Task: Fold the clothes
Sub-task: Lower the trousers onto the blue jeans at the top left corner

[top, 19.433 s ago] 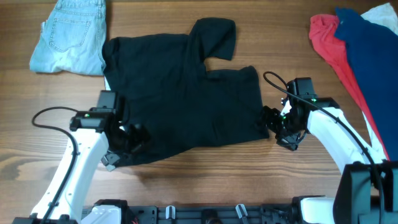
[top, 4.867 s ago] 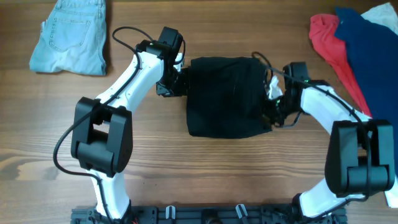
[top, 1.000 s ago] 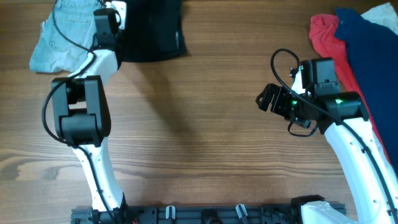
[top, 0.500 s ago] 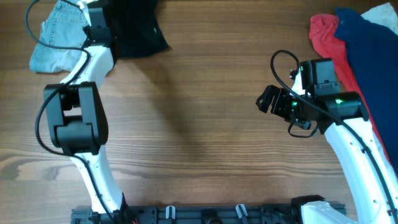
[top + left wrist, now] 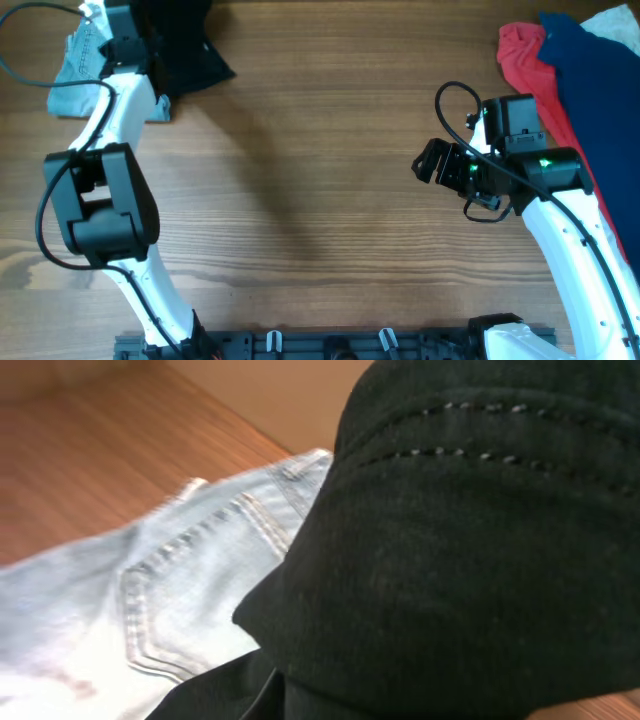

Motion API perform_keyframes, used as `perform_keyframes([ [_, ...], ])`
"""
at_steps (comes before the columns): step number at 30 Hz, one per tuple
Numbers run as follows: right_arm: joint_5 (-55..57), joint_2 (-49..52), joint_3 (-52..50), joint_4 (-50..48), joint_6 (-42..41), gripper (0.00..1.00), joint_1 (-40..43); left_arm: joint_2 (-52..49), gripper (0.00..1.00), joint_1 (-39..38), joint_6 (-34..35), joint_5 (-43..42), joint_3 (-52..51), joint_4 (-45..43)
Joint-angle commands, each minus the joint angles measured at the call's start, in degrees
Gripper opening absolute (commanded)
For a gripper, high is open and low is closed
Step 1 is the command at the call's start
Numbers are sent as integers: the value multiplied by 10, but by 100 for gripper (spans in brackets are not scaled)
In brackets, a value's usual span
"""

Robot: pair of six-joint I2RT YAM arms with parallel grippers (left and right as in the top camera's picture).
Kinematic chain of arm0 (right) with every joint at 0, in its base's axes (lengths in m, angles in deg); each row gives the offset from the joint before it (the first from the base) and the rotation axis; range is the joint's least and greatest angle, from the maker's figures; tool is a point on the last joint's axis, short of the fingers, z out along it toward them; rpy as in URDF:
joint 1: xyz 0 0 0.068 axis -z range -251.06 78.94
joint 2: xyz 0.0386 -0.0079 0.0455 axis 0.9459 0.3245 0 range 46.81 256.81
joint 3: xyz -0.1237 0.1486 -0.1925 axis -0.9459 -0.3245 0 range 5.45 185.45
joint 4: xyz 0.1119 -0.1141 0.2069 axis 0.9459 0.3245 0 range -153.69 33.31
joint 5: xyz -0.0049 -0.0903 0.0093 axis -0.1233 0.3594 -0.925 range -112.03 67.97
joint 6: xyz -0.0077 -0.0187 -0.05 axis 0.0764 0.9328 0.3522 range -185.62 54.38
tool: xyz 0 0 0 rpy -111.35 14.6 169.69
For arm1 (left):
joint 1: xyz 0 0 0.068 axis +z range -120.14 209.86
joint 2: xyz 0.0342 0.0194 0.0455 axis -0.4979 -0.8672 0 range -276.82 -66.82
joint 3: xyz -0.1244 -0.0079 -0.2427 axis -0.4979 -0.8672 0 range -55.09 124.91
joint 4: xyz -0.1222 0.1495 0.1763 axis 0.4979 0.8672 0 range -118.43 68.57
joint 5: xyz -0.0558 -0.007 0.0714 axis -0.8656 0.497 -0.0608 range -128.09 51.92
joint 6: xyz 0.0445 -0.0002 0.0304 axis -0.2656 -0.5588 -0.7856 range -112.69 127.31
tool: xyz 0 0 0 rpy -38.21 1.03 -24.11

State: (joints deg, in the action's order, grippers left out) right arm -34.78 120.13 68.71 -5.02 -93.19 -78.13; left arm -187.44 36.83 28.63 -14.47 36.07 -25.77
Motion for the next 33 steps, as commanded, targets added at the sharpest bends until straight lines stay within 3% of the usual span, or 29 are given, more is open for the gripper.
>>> perform_keyframes([
  [1, 12, -9, 8, -7, 0, 100, 0, 26, 4, 4, 1, 65, 17, -6],
  [14, 11, -9, 8, 16, -10, 99, 0, 23, 4, 69, -1, 28, 17, -17],
  [17, 6, -9, 8, 22, -11, 99, 0, 17, 15, 94, -11, -17, 17, -36],
  [18, 4, -9, 8, 22, -11, 99, 0, 14, 21, 99, -14, -28, 17, -39],
  [19, 0, -9, 8, 23, -10, 100, 0, 12, 35, 104, -14, -42, 17, -42],
  [20, -3, -9, 8, 25, -10, 99, 0, 8, 70, 110, -14, -57, 17, -43],
  [21, -6, -9, 8, 25, -10, 99, 0, 4, 92, 114, -14, -59, 17, -47],
  [22, -8, -9, 8, 25, -10, 100, 0, 0, 96, 120, -14, -58, 17, -53],
  [30, -17, -9, 8, 25, -10, 100, 0, 21, 88, 129, -68, -61, 17, -7],
  [31, -17, -9, 8, 24, -9, 99, 0, 22, 82, 125, -68, -64, 17, 0],
  [32, -17, -9, 8, 24, -9, 100, 0, 22, 63, 123, -68, -72, 17, 7],
  [33, -17, -9, 8, 25, -9, 99, 0, 21, 51, 122, -67, -91, 17, 16],
])
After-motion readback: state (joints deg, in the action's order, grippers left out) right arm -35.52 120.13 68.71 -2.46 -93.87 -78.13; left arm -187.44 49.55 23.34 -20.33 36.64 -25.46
